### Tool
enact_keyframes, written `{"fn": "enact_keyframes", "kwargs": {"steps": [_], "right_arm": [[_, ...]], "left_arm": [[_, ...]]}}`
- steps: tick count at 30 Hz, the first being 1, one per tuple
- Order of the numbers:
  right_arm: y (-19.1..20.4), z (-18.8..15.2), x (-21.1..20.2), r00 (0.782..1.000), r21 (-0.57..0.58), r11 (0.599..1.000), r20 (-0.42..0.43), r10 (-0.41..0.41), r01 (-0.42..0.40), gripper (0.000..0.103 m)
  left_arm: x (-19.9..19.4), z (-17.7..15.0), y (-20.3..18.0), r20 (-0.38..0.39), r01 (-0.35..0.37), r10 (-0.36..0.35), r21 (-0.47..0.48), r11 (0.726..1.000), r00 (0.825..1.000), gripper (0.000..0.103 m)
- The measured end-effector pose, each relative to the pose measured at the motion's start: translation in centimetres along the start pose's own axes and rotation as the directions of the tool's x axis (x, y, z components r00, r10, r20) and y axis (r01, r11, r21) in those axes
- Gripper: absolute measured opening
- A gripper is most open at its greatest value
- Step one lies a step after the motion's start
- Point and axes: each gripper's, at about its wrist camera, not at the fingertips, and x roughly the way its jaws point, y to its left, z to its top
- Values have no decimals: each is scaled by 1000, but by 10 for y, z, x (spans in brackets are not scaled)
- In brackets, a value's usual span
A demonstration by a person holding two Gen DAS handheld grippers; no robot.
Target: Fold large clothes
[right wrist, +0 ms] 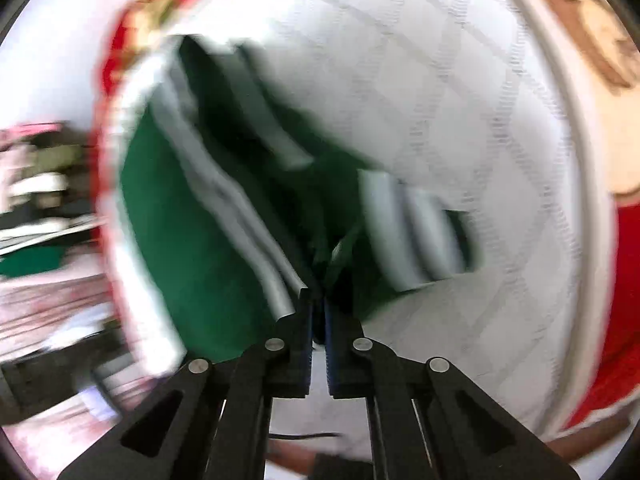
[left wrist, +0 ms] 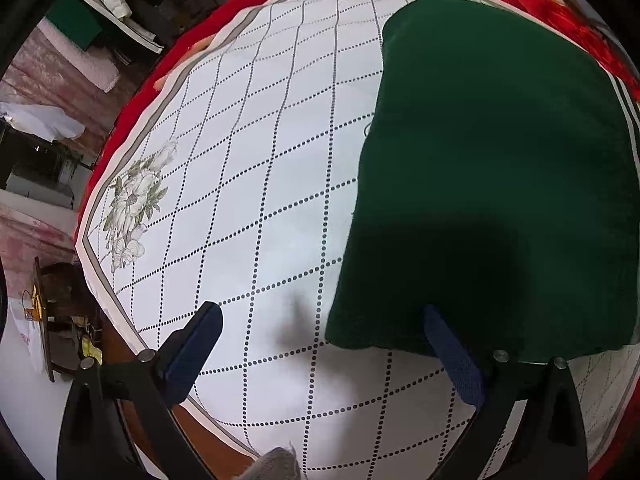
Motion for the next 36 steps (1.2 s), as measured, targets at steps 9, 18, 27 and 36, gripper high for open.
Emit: {"fn": "enact_keyframes", "kwargs": {"steps": [9, 18, 27, 36], "right_arm": [[18, 31, -33, 997, -102, 992, -30, 75, -78, 8], [89, 98, -19, 983, -229, 960, 52, 176, -160, 65], [111, 109, 16, 989, -250, 965, 99, 110, -82, 10], [41, 130, 29, 988, 47, 999, 148, -34, 28, 0]], "left_arm": [[-20, 37, 8, 67, 31, -29, -29, 999, 997, 103], [-10, 118, -31, 113, 85, -86, 16, 996, 990, 103], [14, 117, -65, 41, 77, -82, 107, 991, 996, 103], [21, 120, -69, 10, 80, -82, 115, 990, 997, 103]]}}
